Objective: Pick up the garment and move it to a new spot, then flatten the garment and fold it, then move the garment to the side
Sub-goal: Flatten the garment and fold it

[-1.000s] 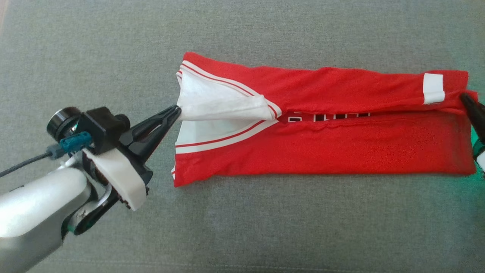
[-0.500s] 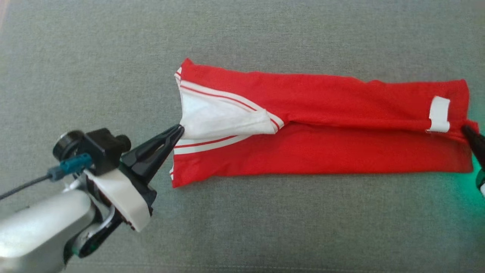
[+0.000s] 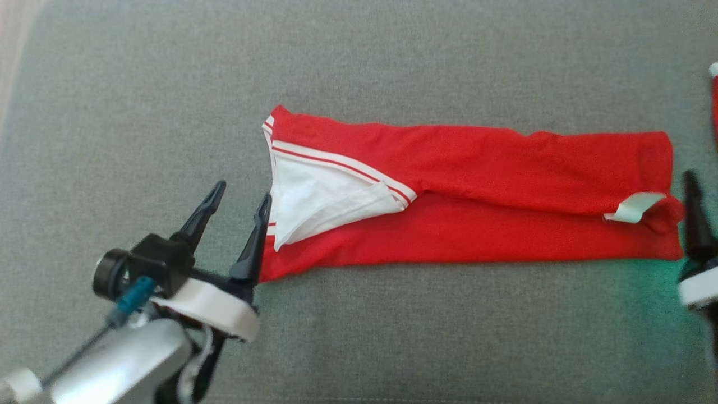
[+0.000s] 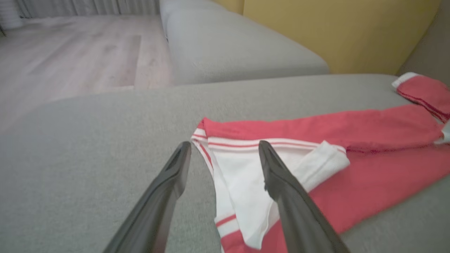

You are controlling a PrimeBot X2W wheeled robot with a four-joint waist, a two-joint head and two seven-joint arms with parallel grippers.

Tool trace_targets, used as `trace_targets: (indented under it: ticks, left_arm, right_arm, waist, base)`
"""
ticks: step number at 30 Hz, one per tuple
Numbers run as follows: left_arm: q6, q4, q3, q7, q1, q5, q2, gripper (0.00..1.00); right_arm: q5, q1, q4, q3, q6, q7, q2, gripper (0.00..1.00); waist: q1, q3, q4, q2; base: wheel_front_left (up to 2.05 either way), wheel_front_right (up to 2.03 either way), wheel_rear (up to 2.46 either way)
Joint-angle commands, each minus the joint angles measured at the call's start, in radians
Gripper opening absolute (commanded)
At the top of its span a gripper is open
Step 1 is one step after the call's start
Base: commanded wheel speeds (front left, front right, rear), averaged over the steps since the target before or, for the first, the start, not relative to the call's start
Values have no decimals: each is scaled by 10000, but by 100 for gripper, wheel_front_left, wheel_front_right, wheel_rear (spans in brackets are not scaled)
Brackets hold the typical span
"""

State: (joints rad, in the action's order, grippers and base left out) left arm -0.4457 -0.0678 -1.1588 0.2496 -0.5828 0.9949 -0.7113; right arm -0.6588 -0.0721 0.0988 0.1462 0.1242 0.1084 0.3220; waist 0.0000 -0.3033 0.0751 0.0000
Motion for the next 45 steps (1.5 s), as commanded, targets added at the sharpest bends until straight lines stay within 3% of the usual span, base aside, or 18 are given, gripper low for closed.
trace_targets:
  ticks: [1, 2, 5, 7, 8, 10, 17, 24, 27, 34, 38, 45]
  left_arm:
    - [-246, -209, 947, 112, 114, -465, 11, 100]
    - [-581, -215, 1894, 116, 810, -1230, 629, 100]
    - [-836, -253, 2962, 119, 1821, -2608, 1522, 100]
    - [-857, -377, 3593, 119, 2478, -3325, 2191, 100]
    - [-857, -377, 3593, 119, 2478, -3325, 2191, 100]
    - [-757, -415, 4026, 120, 3028, -3998, 2728, 100]
    - [239, -131, 4714, 121, 4063, -5362, 3997, 100]
    - [1033, 182, 5384, 121, 4384, -5971, 4504, 100]
    - [1274, 257, 5665, 121, 4490, -6163, 4682, 100]
    - [1704, 387, 6212, 122, 4725, -6578, 4979, 100]
    - [1901, 479, 6457, 122, 4834, -6814, 5041, 100]
    - [2021, 633, 6949, 122, 5131, -7168, 5109, 100]
  right_arm:
    - [229, 211, -337, -116, 65, -254, -59, 100]
    - [595, 178, -239, -33, 65, -637, -552, 100]
    - [1290, -44, 352, 289, 65, -1069, -1174, 100]
    - [1665, -293, 876, 564, 65, -1185, -1578, 100]
    - [1665, -293, 876, 564, 65, -1185, -1578, 100]
    - [2019, -601, 1455, 935, 65, -1267, -1843, 100]
    - [3513, -1538, 3459, 2660, 65, -892, -2259, 100]
    - [4226, -1786, 4140, 2684, 65, 561, -2237, 100]
    - [4155, -1735, 4164, 2538, 65, 1070, -2204, 0]
    - [3343, -1596, 3528, 2101, 65, 1576, -1688, 0]
    - [2896, -1654, 2958, 2406, 65, 1614, -1158, 0]
    - [1589, -1746, 1062, 2922, 65, 2794, -673, 0]
  waist:
    - [0, 184, 13, 0]
    - [0, 307, 28, 0]
    - [0, 474, 105, 0]
    - [0, 584, 204, 0]
    - [0, 584, 204, 0]
    - [0, 671, 325, 0]
    - [0, 871, 808, 0]
    - [0, 968, 1036, 0]
    - [0, 1017, 1075, 0]
    - [0, 1118, 996, 0]
    - [0, 1208, 900, 0]
    - [0, 1396, 719, 0]
  base:
    - [0, 0, 0]
    - [0, 0, 0]
    - [0, 0, 0]
    - [0, 0, 0]
    - [0, 0, 0]
    - [0, 0, 0]
    - [0, 0, 0]
    - [0, 0, 0]
    - [0, 0, 0]
    - [0, 0, 0]
    - [0, 0, 0]
    - [0, 0, 0]
